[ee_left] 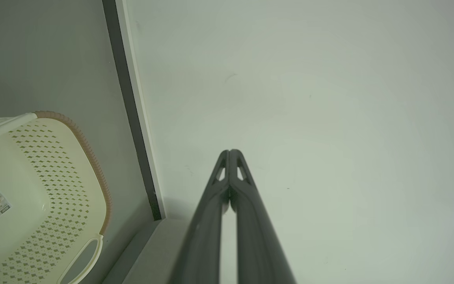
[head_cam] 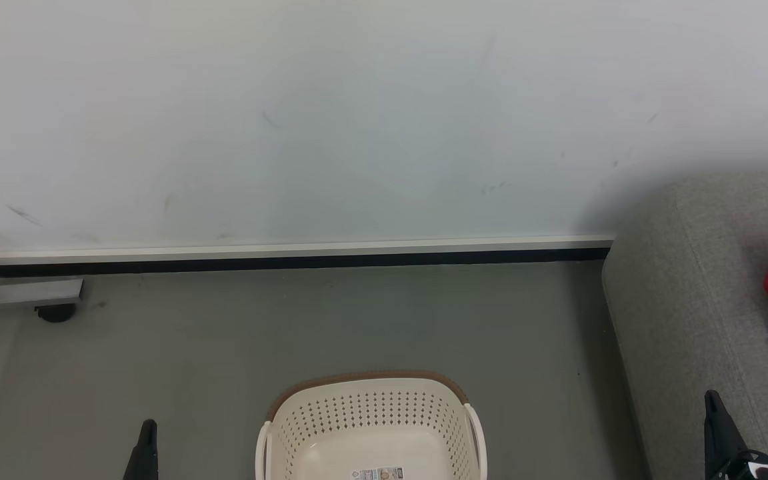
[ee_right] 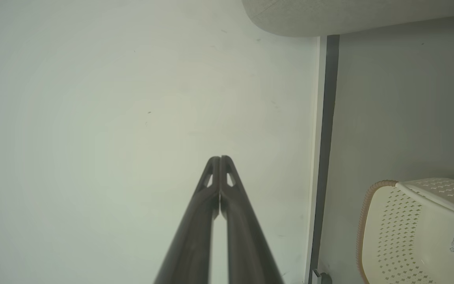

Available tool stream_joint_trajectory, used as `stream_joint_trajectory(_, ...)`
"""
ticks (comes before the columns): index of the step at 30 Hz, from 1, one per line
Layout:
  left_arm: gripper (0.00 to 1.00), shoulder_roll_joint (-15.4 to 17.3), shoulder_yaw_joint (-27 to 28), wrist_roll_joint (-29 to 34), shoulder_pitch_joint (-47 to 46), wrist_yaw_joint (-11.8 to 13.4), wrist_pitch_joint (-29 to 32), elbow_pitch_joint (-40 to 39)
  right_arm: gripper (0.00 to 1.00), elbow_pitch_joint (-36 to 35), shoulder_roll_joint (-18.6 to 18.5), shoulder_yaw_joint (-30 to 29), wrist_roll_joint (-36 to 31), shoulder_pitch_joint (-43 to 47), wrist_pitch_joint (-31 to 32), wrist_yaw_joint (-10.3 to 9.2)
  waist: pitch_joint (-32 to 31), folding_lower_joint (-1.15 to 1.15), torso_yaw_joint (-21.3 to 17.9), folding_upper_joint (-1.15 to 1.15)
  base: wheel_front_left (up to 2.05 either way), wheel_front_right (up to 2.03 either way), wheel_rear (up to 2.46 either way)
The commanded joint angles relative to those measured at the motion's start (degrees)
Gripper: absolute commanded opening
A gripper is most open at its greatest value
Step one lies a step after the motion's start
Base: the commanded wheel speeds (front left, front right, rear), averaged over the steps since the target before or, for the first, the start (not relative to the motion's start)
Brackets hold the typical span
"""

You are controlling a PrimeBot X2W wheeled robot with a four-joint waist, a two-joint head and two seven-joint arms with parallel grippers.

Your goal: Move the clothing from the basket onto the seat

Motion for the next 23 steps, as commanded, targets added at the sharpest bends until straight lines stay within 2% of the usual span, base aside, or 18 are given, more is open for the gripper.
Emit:
stream_joint_trajectory(1, 0.0, 0.01, 0.24, 0.32, -0.08, -0.1, 0.16, 0.2, 0.0, 0.17, 0.12, -0.09, -0.04, -0.55, 0.31, 0.01, 0.0, 0.0, 0.0, 0.0, 0.0, 0.0, 0.0)
stream_joint_trajectory(23, 0.0, -0.03, 0.29, 0.38, -0.08, -0.1, 0.23, 0.2, 0.0, 0.18, 0.27, -0.27, -0.26, -0.58, 0.35, 0.02, 0.0, 0.0, 0.0, 0.0, 0.0, 0.0, 0.0)
